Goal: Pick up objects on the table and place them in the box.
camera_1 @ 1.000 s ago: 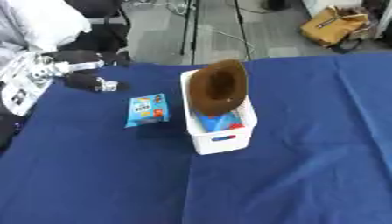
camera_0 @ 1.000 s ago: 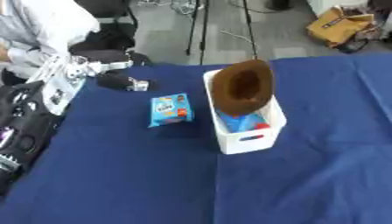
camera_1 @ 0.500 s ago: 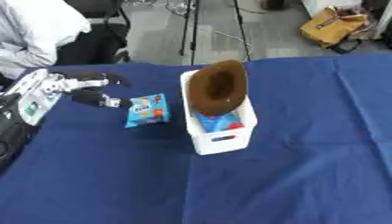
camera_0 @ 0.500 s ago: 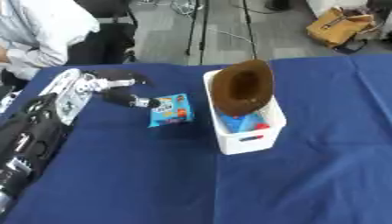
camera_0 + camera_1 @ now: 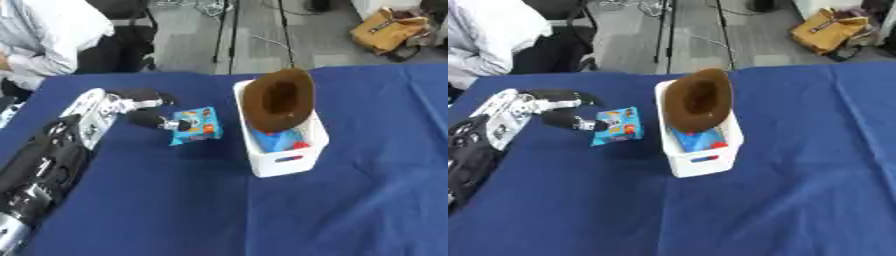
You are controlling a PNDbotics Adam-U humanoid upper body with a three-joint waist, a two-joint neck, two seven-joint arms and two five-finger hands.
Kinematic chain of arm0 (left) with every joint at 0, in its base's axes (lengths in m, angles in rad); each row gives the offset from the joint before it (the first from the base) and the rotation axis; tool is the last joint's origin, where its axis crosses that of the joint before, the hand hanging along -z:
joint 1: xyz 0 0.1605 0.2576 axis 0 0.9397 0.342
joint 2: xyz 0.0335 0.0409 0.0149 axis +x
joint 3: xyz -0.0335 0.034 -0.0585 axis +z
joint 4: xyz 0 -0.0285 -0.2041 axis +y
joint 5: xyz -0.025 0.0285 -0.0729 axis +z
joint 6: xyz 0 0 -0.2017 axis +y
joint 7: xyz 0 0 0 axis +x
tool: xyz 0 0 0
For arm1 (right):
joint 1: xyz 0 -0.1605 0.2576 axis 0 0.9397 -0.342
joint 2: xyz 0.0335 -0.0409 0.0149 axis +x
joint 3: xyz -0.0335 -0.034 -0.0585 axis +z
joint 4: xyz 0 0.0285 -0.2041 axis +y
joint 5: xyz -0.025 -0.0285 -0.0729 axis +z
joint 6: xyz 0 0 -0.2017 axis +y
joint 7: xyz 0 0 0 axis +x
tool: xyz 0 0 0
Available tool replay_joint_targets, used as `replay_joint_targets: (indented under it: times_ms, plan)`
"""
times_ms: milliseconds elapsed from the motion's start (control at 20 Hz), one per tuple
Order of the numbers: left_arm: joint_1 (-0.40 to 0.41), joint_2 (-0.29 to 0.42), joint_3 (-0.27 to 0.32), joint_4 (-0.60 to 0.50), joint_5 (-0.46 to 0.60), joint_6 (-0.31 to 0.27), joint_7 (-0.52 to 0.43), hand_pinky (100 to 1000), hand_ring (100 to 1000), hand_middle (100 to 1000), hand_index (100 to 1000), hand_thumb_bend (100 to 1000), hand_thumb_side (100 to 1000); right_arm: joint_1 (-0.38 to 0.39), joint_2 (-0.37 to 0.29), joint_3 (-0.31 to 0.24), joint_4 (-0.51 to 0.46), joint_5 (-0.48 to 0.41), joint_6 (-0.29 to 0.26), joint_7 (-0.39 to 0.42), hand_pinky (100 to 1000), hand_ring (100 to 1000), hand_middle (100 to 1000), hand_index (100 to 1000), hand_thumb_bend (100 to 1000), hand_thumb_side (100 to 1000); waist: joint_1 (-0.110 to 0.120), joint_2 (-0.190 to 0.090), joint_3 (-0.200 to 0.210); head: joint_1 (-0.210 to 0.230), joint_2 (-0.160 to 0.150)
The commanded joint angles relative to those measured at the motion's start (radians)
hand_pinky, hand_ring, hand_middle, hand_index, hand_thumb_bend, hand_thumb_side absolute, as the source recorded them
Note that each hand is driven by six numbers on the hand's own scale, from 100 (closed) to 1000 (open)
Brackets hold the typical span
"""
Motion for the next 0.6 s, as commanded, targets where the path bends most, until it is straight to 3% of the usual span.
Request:
replay_joint_targets:
  times_ms: [50, 600]
  plan:
    - [-0.026, 0.009, 0.016, 0.007, -0.027, 0.01, 0.045, 1000, 1000, 1000, 1000, 639, 1000, -0.012, -0.017, -0.001, -0.021, -0.008, -0.001, -0.001, 795, 765, 679, 703, 100, 916, -0.007, -0.016, -0.002, 0.006, -0.009]
    - [-0.04, -0.021, 0.044, 0.065, -0.148, 0.031, 0.141, 1000, 1000, 1000, 1000, 642, 1000, -0.012, -0.017, -0.001, -0.021, -0.014, -0.003, -0.001, 798, 765, 675, 693, 100, 924, -0.01, -0.011, -0.012, 0.012, -0.013]
